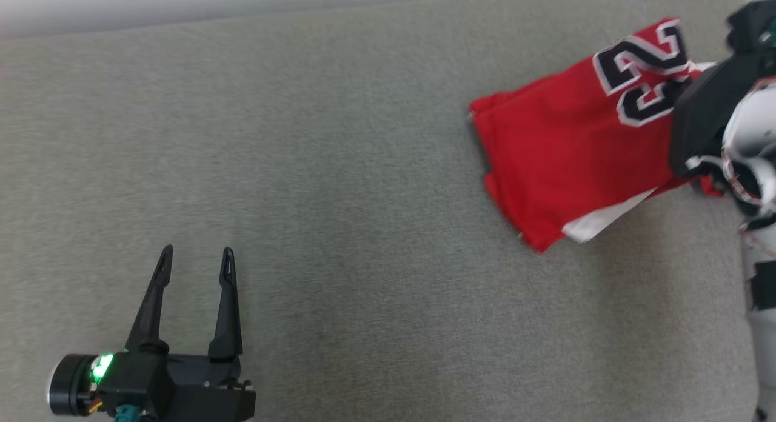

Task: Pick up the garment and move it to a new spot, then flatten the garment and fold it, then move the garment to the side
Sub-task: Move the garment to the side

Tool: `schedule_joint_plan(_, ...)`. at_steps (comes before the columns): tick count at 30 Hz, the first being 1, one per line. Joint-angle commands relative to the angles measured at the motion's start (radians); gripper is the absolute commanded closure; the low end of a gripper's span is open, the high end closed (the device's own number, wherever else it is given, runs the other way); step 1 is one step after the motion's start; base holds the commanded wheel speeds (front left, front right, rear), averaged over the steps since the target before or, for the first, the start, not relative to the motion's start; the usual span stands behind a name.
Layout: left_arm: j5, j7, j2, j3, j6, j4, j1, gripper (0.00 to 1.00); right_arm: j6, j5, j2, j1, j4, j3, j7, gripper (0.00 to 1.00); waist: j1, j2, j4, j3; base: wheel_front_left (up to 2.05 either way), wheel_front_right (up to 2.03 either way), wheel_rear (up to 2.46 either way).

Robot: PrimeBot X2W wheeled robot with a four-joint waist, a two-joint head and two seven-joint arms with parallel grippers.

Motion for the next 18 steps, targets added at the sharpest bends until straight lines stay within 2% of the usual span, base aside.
schedule_joint_plan(1, 0.008, -0.003, 0.007, 0.001, -0.003, -0.007, -0.018, 0.00, 0.000, -0.011, -0.013, -0.027, 0.004, -0.005, -0.005, 1.00, -0.0001, -0.0002, -0.071, 0.073, 0.00, 0.00, 0.00)
schedule_joint_plan(8, 0.026, -0.003, 0.021, -0.006, -0.007, -0.027, -0.060, 0.00, 0.000, -0.093, -0.083, -0.128, 0.050, -0.071, -0.045, 1.00, -0.0001, -0.0002, -0.101, 0.145, 0.00, 0.00, 0.00)
schedule_joint_plan(13, 0.035, -0.003, 0.029, -0.024, -0.015, -0.032, -0.083, 0.00, 0.000, -0.155, -0.128, -0.164, 0.103, -0.186, -0.097, 1.00, -0.0001, -0.0002, -0.082, 0.189, 0.00, 0.00, 0.00)
schedule_joint_plan(18, 0.034, -0.003, 0.044, -0.027, -0.021, -0.029, -0.090, 0.00, 0.000, -0.242, -0.167, -0.148, 0.139, -0.230, -0.159, 1.00, -0.0001, -0.0002, -0.065, 0.209, 0.00, 0.00, 0.00)
